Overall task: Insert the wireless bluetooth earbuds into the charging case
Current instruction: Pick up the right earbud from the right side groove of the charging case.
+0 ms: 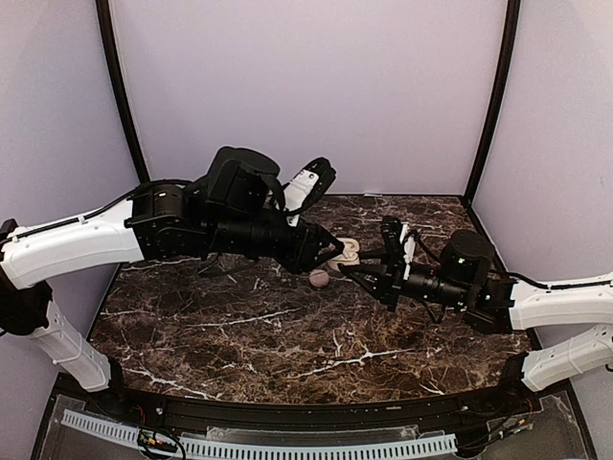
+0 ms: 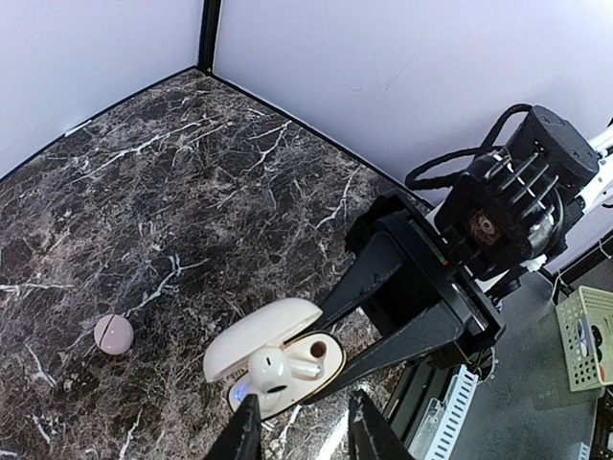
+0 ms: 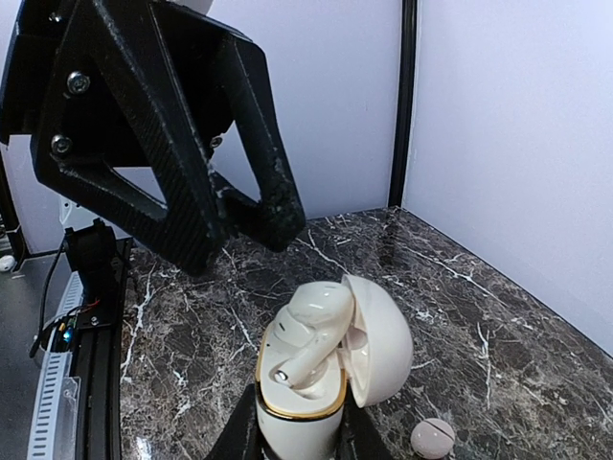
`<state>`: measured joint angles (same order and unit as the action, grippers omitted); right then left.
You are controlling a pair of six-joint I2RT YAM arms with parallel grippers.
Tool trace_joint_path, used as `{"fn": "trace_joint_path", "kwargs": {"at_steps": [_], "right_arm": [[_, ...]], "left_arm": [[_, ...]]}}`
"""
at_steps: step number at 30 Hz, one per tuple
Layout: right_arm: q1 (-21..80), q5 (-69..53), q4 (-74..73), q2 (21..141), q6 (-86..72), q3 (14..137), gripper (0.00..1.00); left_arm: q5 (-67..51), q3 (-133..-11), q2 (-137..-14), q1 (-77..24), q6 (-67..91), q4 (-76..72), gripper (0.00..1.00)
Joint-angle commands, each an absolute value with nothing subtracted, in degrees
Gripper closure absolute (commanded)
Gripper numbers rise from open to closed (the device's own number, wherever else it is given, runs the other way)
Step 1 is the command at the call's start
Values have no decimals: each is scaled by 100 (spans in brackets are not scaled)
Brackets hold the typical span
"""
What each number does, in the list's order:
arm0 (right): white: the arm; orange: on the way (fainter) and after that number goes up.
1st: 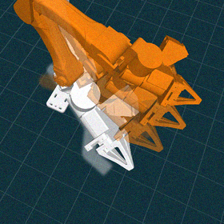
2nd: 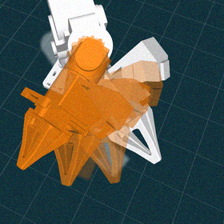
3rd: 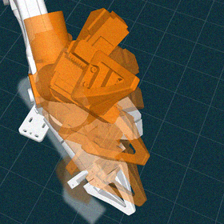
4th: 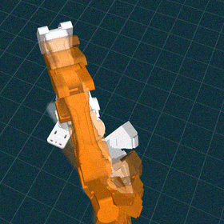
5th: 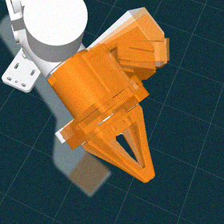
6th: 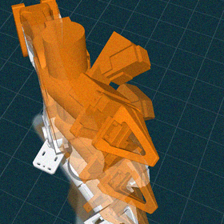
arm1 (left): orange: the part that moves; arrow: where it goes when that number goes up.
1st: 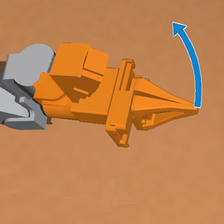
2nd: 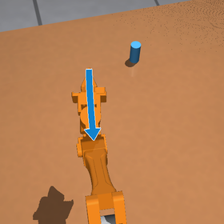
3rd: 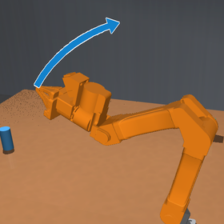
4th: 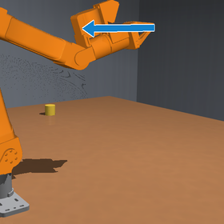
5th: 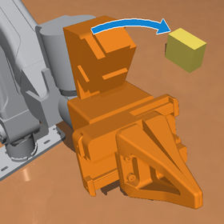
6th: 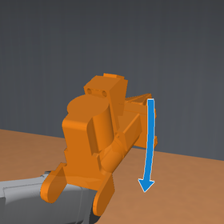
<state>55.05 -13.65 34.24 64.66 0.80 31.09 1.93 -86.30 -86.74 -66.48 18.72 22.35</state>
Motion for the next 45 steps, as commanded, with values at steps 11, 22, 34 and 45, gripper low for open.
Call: {"fn": "trace_joint_path", "kwargs": {"at_steps": [11,22,34,45], "right_arm": [[5572,-1324,3551,6364,141,3262,100],[5601,-1317,3543,6375,165,3289,100],[5616,-1257,3549,6352,176,3285,100],[5627,-1256,3555,6362,189,3298,100]], "left_arm": [[174,-8939,-8861,-6566,1885,2274,72],[199,-9053,-8970,-6560,1847,2401,77],[248,-9102,-9073,-6557,1863,2528,78],[227,-9241,-9204,-6557,1816,2645,79]]}}
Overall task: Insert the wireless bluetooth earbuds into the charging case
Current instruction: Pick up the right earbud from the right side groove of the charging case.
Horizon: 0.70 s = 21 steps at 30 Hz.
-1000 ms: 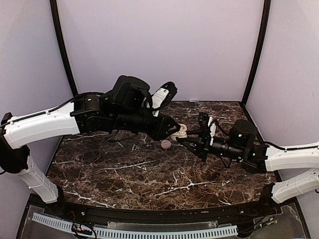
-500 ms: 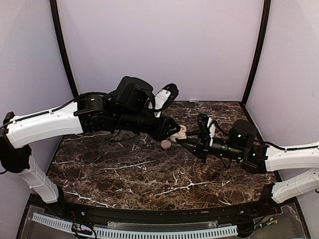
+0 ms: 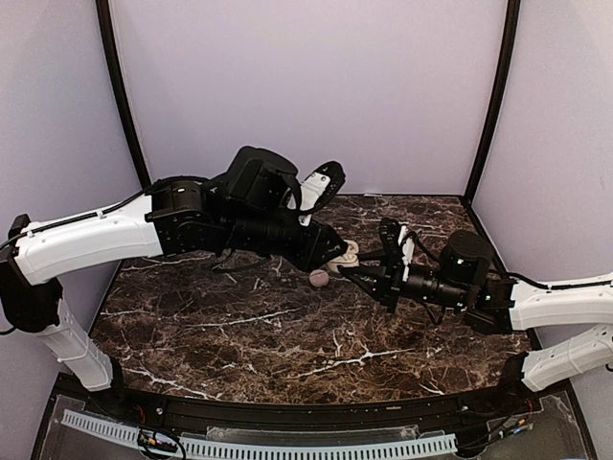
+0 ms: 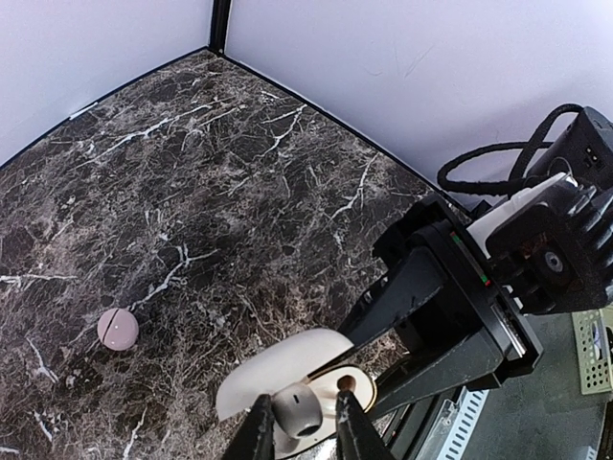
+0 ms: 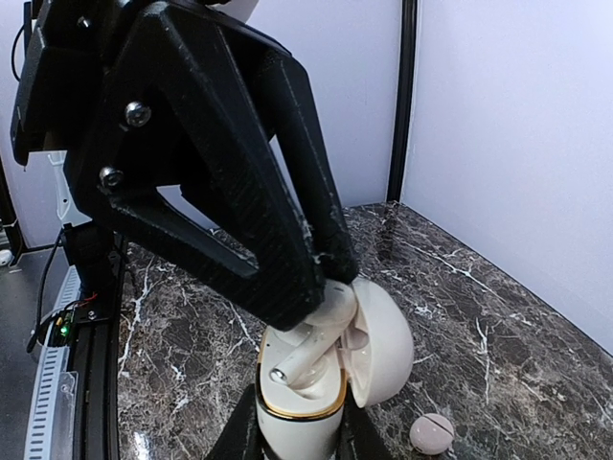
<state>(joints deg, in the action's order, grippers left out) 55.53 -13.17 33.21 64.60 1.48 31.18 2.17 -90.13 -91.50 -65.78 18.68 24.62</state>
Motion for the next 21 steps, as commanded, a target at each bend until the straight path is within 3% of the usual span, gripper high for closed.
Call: {"fn": "trace_joint_path", "kwargs": {"at_steps": [1,11,21], "right_arm": [[5625,-1257,3559,6368,186,3296,100],[5629,-1210,3560,6348,193,3296,100],[5625,-1265,3551,6380,193,3299,100]], "left_arm": [[246,-9263,-9216,-6557,1801,2674,79],[245,-9351,-9307,-6557,1769,2793,79],[321,-9360,-9271,-6557,1743,2763,87]]}}
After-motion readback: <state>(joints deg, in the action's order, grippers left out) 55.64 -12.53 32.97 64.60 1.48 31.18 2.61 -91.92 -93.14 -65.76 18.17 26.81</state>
